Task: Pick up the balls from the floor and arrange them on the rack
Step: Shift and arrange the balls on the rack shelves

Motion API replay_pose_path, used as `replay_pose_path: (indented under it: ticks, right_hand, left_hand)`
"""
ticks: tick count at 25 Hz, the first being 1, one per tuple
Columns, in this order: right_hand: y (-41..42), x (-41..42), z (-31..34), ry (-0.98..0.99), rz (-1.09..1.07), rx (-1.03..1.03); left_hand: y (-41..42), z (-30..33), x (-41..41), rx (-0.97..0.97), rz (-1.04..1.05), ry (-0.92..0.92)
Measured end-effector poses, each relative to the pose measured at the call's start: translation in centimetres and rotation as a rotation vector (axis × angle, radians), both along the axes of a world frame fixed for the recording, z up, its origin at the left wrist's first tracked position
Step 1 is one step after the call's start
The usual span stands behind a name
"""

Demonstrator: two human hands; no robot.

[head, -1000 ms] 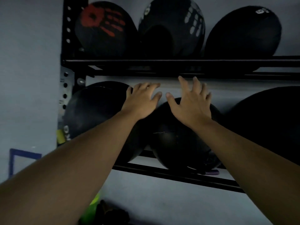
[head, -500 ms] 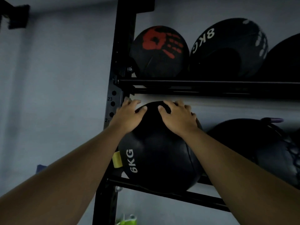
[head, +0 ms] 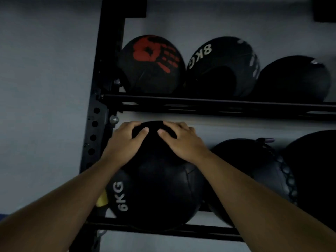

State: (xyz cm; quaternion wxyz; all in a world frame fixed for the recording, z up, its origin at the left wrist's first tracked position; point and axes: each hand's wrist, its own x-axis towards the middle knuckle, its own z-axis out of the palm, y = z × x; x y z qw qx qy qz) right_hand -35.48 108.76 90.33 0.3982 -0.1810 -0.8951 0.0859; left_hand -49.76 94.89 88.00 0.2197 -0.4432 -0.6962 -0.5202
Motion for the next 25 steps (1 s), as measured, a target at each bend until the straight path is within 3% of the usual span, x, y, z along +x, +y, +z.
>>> replay_pose_path:
  ticks: [3,9,18,22,25]
  right_hand:
    - [1.9,4.4,2.6,0.230,0.060,-0.001]
    - [8.3,18.3,10.8,0.521,-0.095,0.179]
    - [23.3,35.3,18.2,0.548,-0.238,0.233]
    - [27.9,35.9,19.4,0.489,-0.234,0.097]
    - [29.6,34.7,19.6,0.421,-0.173,-0.121]
  left_hand:
    - [2.2,4.3,4.8,-0.035,-0.109,0.179]
    - [10.0,12.9,17.6,0.016,-0.081,0.523]
    - [24.0,20.2,31.5,0.065,-0.061,0.639]
    - [28.6,22.3,33.8,0.019,0.006,0.696]
    - [31.6,23.3,34.6,-0.098,0.041,0.655]
